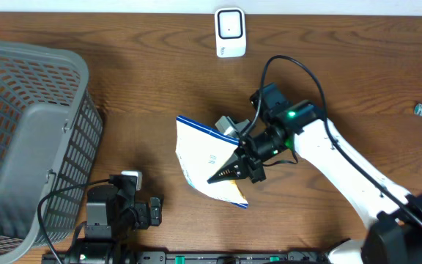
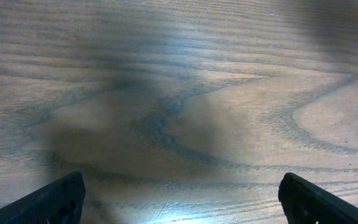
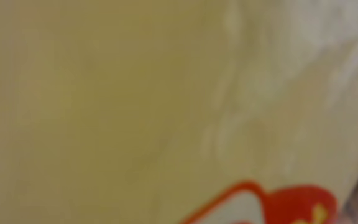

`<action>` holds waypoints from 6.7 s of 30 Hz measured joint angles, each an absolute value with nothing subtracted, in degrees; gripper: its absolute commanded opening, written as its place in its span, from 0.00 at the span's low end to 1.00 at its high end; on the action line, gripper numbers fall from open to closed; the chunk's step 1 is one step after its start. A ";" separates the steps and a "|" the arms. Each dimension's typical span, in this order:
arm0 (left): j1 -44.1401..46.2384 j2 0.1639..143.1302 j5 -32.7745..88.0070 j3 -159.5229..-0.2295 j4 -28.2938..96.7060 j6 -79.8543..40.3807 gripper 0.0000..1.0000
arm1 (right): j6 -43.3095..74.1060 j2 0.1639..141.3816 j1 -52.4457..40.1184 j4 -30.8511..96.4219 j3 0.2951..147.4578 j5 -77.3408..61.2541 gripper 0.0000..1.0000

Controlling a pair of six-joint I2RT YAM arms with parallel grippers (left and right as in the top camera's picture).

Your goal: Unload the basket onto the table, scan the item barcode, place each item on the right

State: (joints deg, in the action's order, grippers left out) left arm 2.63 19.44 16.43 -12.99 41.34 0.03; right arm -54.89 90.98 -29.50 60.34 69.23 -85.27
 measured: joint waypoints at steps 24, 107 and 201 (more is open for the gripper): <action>2.63 19.44 16.45 -12.99 41.34 0.03 0.99 | 10.37 82.89 -28.40 55.75 69.82 -7.35 0.01; 2.63 19.46 16.43 -12.99 41.34 0.03 0.99 | 14.70 150.10 12.69 94.91 156.00 26.74 0.01; 2.63 19.44 16.45 -12.99 41.36 0.03 0.99 | -9.52 33.76 10.22 47.68 65.58 -30.15 0.99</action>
